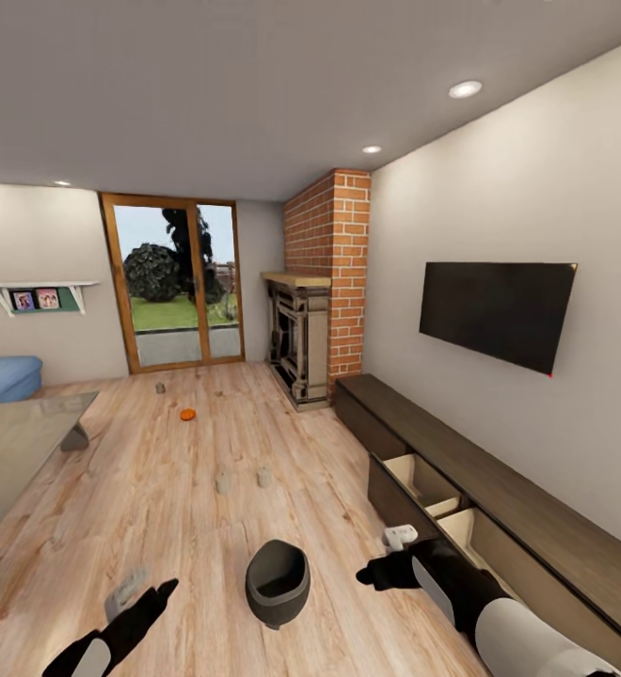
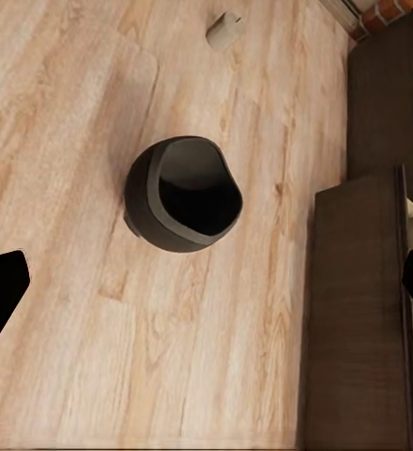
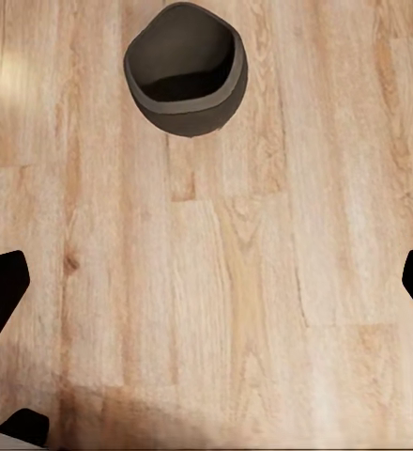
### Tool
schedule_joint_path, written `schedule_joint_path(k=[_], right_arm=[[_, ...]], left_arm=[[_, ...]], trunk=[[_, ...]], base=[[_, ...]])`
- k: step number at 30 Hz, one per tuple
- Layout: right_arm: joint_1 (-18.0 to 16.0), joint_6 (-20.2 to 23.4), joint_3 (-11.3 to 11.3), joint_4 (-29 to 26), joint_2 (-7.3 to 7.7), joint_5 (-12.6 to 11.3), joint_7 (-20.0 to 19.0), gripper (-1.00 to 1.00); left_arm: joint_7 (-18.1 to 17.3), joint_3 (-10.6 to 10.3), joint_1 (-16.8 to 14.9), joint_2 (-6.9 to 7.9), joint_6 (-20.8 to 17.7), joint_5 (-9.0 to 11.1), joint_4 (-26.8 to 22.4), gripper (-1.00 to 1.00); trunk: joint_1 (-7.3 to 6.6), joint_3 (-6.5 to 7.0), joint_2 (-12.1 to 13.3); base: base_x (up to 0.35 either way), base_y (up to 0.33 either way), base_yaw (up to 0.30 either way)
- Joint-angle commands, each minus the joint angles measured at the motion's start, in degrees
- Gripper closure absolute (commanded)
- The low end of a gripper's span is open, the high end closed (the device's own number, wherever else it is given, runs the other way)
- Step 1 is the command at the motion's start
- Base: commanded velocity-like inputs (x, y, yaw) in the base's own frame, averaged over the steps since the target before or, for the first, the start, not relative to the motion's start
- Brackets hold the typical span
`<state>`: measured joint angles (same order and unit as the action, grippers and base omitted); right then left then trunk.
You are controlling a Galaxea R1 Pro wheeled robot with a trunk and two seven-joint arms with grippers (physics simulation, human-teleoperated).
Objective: Place each of the two pumpkins and all three candles from the living room inside a cabinet in the living room (use any cabinet), then make sure every cabinet is closed, and position the cauldron so it is next to a table in the living room.
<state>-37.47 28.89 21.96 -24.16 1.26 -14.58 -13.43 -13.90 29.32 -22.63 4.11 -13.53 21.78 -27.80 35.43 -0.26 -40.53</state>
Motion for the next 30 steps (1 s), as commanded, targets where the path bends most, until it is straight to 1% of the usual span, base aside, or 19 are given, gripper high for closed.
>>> schedule_joint_path(k=[1,3,7,9,12,17,21,23,25,30], right_arm=[[0.0,0.3,0.4,0.0,0.07,-0.5,0.1,-1.00],[0.0,0.3,0.3,0.2,0.06,-0.5,0.2,-1.00],[0.0,0.2,0.3,0.4,0.06,-0.5,0.1,-1.00],[0.1,0.1,0.2,1.2,0.08,-0.5,-0.2,-1.00],[0.6,0.0,0.2,2.3,0.16,-0.5,-0.3,-1.00],[0.8,-0.1,0.3,2.9,0.12,-0.5,0.0,-1.00],[0.9,-0.2,0.9,3.1,0.11,-0.3,0.1,-1.00],[0.9,-0.2,1.8,3.2,0.09,0.4,0.1,-1.00],[0.9,-0.2,2.1,3.2,0.08,0.9,0.2,-1.00],[0.9,-0.2,2.4,3.7,0.08,1.5,0.2,-1.00]], left_arm=[[-0.2,0.4,0.0,-0.03,-0.5,0.4,0.1,-1.00],[0.1,0.4,0.0,-0.05,-0.4,0.4,0.4,-1.00],[0.2,0.4,0.0,-0.06,1.6,0.3,1.1,-1.00],[0.2,0.4,0.0,-0.02,2.7,0.4,2.7,-1.00],[0.2,0.6,0.0,0.08,3.3,0.4,4.4,-1.00],[0.2,0.6,0.0,0.17,3.5,0.4,5.1,-1.00],[0.1,0.4,0.0,0.13,3.6,0.4,5.3,-1.00],[0.1,0.4,0.0,0.12,3.6,0.4,5.3,-1.00],[0.1,0.3,0.0,0.11,3.6,0.4,5.3,-1.00],[-0.2,0.3,0.0,0.09,3.7,0.4,5.2,-1.00]], trunk=[[-0.21,0.16,0.4],[-0.65,0.52,1.2],[-1.53,1.24,2.8],[-1.97,1.59,3.6],[-2.63,2.13,4.8],[-3.72,2.85,6.8],[-4.60,3.27,8.4],[-5.04,3.47,9.2],[-5.04,3.30,9.2],[-5.04,2.87,9.2]], base=[[0.000,0.000,0.000],[0.000,0.000,0.000],[0.000,0.000,0.000],[0.000,0.000,0.000],[0.000,0.000,0.000],[0.000,0.000,0.047],[0.000,0.000,0.105],[0.000,0.000,0.121],[0.000,0.000,0.125],[0.000,0.000,0.131]])
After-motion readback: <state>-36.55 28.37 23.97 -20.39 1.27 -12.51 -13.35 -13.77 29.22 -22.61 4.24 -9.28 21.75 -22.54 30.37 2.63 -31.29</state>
